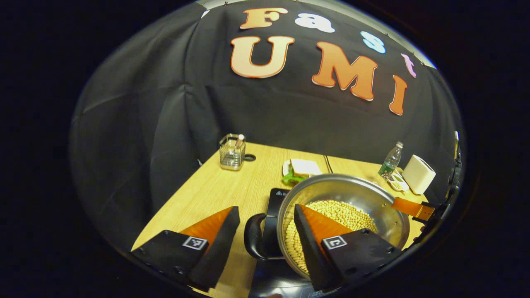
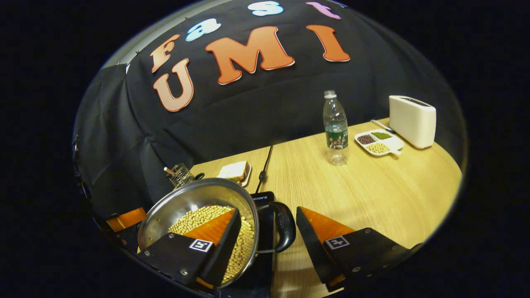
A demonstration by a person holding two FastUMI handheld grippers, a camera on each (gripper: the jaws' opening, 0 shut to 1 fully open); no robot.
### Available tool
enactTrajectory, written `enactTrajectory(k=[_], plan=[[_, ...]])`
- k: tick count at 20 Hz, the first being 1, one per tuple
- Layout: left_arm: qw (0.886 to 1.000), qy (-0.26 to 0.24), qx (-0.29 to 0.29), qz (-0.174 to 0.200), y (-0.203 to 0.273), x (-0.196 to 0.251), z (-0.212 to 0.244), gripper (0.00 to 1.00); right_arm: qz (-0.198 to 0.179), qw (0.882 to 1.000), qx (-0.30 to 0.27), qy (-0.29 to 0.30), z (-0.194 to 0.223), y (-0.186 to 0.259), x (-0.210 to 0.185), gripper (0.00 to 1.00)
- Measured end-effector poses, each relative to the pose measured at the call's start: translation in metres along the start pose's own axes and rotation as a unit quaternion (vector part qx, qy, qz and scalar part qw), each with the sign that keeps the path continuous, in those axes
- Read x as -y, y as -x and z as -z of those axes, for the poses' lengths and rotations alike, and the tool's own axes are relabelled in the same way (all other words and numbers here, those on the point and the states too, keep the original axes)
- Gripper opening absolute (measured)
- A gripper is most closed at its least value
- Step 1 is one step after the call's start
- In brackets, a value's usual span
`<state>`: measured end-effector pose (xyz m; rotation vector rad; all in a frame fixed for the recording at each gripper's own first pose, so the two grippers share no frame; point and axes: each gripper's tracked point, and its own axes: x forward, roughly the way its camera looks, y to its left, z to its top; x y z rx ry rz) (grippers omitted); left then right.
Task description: First push the handle of the pot to place it horizontally, then grasp the pot with both hands and set it on the induction cooktop.
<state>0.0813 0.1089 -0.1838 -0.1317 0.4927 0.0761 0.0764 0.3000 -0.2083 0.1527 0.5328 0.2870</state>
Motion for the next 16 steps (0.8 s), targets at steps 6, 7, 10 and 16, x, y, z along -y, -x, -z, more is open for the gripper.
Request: enactTrajectory(k=[6, 7, 10, 16], plan=[[0.995, -0.009, 0.095, 0.005, 0.063, 0.027, -0.084, 0.98, -0.002, 0.995, 0.082, 0.050, -0.080, 0.056, 0.015, 0.95], [0.993, -0.009, 0.114, 0.004, 0.078, 0.030, -0.102, 0.98, -0.003, 0.994, 0.098, 0.053, -0.098, 0.070, 0.019, 0.95], [0.985, -0.019, 0.173, -0.017, 0.123, 0.035, -0.149, 0.98, 0.004, 0.986, 0.152, 0.064, -0.146, 0.114, 0.039, 0.95], [0.965, -0.043, 0.257, -0.037, 0.203, 0.067, -0.192, 0.98, -0.001, 0.969, 0.233, 0.077, -0.197, 0.197, 0.077, 0.95]])
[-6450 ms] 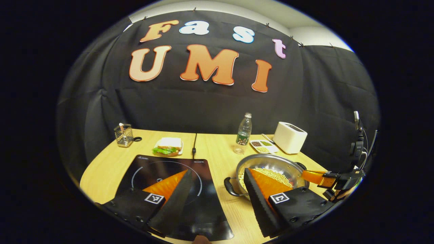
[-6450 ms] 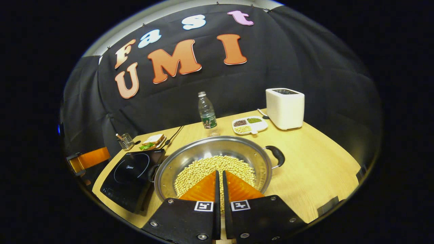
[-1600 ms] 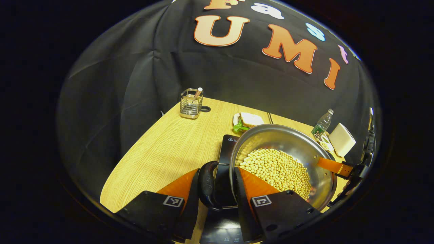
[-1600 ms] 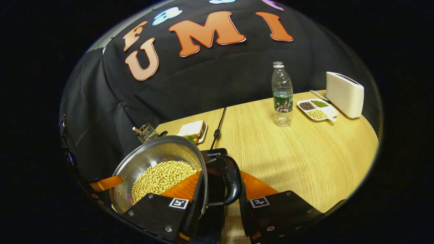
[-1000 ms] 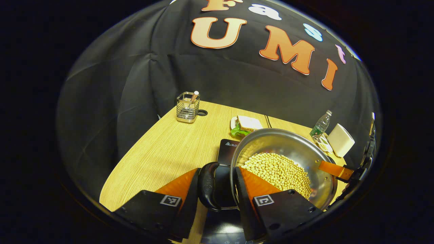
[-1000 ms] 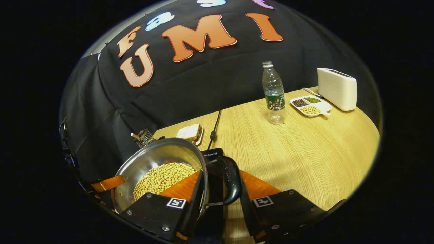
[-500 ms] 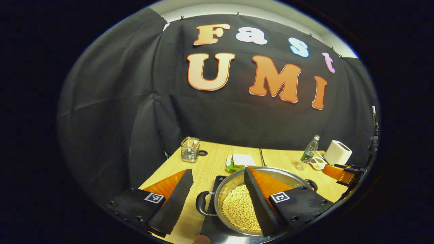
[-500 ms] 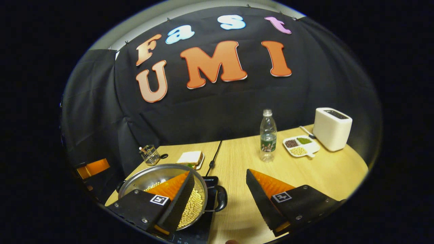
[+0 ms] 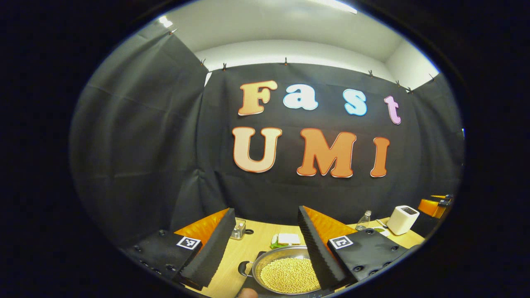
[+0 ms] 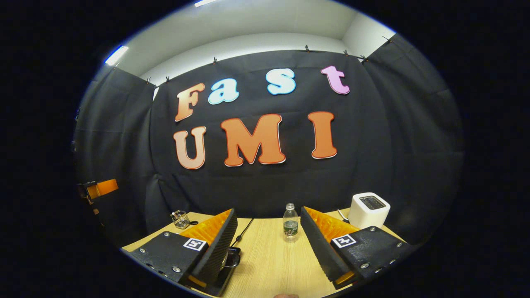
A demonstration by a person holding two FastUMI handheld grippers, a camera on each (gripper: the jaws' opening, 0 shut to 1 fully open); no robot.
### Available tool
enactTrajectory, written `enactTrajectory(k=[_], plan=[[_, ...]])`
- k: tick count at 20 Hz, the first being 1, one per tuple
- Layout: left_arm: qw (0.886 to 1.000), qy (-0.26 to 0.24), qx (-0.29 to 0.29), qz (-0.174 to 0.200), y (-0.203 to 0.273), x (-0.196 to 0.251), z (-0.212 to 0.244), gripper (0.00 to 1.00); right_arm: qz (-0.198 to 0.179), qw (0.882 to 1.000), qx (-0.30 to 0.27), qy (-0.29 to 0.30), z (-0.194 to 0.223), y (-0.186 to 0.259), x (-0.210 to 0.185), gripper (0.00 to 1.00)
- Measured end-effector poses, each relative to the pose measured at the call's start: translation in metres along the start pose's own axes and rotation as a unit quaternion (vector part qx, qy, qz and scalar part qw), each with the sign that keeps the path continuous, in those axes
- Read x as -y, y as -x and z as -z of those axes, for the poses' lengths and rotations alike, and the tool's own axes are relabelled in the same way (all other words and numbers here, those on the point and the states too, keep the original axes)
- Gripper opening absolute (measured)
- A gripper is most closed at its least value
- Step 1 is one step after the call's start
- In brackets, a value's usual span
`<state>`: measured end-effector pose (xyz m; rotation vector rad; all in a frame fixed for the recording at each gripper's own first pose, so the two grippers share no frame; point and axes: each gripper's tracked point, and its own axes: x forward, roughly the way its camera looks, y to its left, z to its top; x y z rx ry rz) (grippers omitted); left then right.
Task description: First push the handle of the pot to place it horizontally, then grasp the pot with both hands and set it on the induction cooktop.
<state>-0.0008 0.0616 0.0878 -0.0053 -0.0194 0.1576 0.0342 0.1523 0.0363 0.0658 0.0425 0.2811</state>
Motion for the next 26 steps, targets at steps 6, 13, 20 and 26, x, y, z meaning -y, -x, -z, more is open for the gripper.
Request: enactTrajectory(k=[6, 13, 20, 26], plan=[[0.997, 0.011, 0.014, 0.082, 0.053, 0.083, -0.018, 0.98, 0.019, 1.000, 0.014, -0.002, -0.011, 0.033, 0.045, 0.95], [0.997, 0.004, 0.010, 0.073, 0.071, 0.095, -0.012, 0.98, 0.007, 1.000, 0.027, 0.001, -0.019, 0.048, 0.055, 0.95], [0.997, 0.006, 0.005, 0.077, 0.082, 0.094, -0.007, 0.97, 0.012, 0.999, 0.033, 0.019, -0.019, 0.066, 0.058, 0.95], [0.997, 0.008, -0.014, 0.075, 0.087, 0.097, 0.013, 0.97, 0.008, 0.999, 0.031, 0.014, -0.014, 0.071, 0.063, 0.95]])
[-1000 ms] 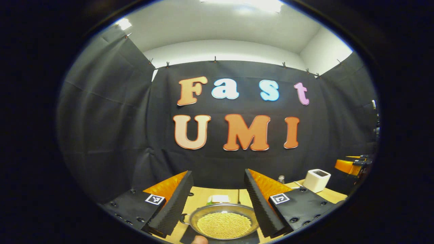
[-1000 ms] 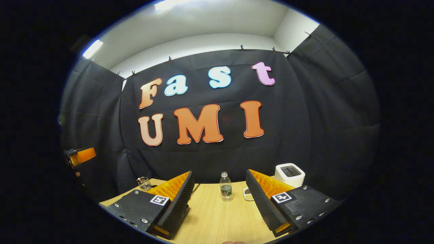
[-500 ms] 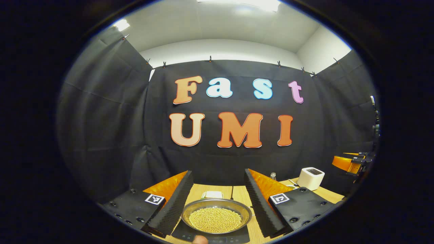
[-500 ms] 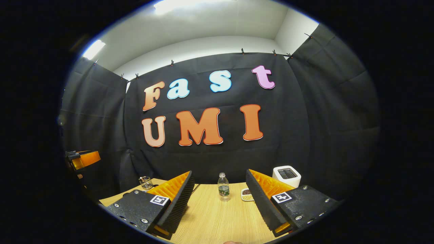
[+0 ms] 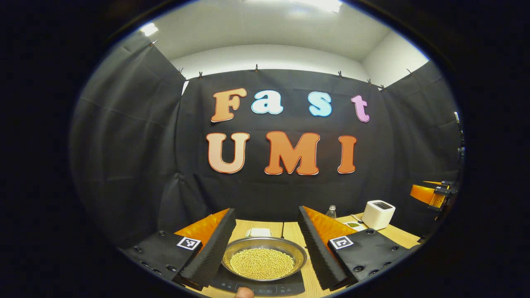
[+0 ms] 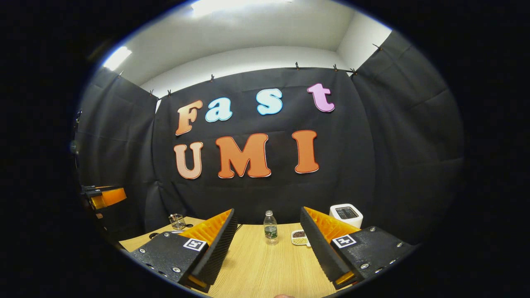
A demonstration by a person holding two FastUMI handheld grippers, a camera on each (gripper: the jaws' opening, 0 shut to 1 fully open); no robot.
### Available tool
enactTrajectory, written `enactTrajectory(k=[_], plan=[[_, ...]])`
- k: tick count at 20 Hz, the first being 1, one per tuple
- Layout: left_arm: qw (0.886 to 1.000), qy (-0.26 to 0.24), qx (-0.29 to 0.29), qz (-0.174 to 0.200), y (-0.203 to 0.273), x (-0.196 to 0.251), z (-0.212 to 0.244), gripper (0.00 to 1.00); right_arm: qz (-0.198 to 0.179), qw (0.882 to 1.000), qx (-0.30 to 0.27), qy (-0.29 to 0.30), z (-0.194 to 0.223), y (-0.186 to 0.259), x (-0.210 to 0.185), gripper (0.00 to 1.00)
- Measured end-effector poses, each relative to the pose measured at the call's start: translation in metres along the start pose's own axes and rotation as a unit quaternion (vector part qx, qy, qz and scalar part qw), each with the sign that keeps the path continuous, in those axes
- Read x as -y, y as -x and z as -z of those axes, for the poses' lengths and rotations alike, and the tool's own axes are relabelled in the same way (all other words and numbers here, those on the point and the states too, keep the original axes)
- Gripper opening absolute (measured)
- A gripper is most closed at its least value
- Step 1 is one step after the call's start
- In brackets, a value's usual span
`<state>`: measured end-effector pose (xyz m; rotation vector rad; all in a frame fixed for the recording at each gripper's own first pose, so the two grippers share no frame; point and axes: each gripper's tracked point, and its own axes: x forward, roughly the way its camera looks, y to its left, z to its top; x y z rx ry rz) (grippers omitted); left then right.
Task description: First push the handle of the pot to place it horizontally, then grasp the pot with both hands and set it on the induction cooktop.
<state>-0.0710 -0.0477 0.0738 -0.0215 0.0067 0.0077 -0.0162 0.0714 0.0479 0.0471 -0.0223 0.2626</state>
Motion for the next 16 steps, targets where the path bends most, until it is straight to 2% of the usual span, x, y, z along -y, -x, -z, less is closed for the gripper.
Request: enactTrajectory(k=[8, 16], plan=[[1.000, 0.001, -0.011, 0.003, 0.012, 0.010, 0.013, 0.97, 0.006, 1.000, -0.009, -0.002, 0.011, 0.009, 0.012, 0.95], [1.000, 0.001, -0.006, 0.006, -0.010, 0.020, 0.016, 0.97, 0.019, 1.000, -0.008, -0.009, 0.021, -0.007, 0.026, 0.95]])
